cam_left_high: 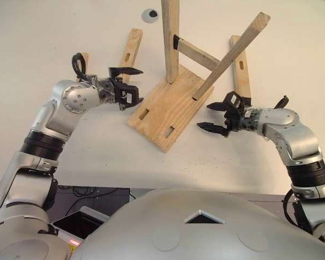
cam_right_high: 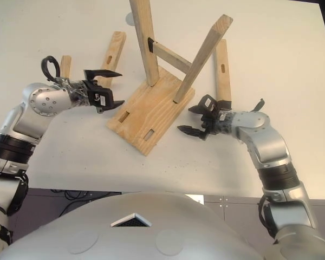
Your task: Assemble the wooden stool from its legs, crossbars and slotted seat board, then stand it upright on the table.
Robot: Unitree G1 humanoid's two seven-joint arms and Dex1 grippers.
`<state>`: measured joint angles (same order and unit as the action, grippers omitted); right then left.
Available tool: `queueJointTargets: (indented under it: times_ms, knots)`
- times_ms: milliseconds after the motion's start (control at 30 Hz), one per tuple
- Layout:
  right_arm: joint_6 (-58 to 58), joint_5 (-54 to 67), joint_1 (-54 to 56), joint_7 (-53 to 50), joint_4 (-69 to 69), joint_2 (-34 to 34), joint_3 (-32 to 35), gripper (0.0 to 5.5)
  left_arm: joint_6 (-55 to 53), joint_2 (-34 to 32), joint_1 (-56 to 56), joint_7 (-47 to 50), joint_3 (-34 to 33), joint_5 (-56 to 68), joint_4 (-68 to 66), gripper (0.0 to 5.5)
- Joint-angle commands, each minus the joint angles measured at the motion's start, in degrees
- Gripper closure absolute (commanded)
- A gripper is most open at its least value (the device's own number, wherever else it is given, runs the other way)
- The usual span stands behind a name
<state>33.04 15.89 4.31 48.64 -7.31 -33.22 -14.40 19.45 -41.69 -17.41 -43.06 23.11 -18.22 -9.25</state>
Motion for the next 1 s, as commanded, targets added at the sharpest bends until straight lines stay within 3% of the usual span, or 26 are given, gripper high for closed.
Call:
queueJointTargets:
  times_ms: [33, 367, 467, 567, 667, 867, 1000]
  knots:
    - [-3.7, -3.9, 4.2, -6.1, 8.0, 5.1, 0.1, 1.40, 1.7, 5.2, 1.5, 1.7, 2.4, -0.7, -0.9, 1.50]
    - [-7.8, -5.8, 9.7, -7.9, 13.6, 4.6, 5.3, 1.40, -1.3, 8.7, 2.1, 6.2, -0.6, -0.9, -1.8, 1.50]
    - [-7.3, -4.7, 10.9, -6.6, 12.6, 2.4, 8.3, 1.40, -8.2, 8.1, 3.9, 6.0, -9.1, 7.8, 4.9, 1.50]
    - [-5.3, -2.5, 11.8, -6.1, 11.3, 2.2, 11.5, 1.40, -19.6, 8.6, 7.5, 5.0, -22.3, 25.7, 13.1, 1.50]
    - [-4.5, -2.1, 10.7, -6.5, 9.6, 2.8, 12.0, 1.40, -23.1, 7.0, 8.1, 9.8, -32.4, 29.2, 4.6, 1.50]
    - [-3.6, -1.9, 10.3, -7.2, 8.5, 3.1, 12.7, 1.40, -24.7, 9.3, 10.8, 15.8, -37.3, 29.0, -8.1, 1.50]
    - [-3.3, -1.9, 10.8, -7.5, 8.6, 3.1, 13.0, 1.40, -33.1, 13.5, 12.4, 16.6, -39.1, 34.1, -10.8, 1.50]
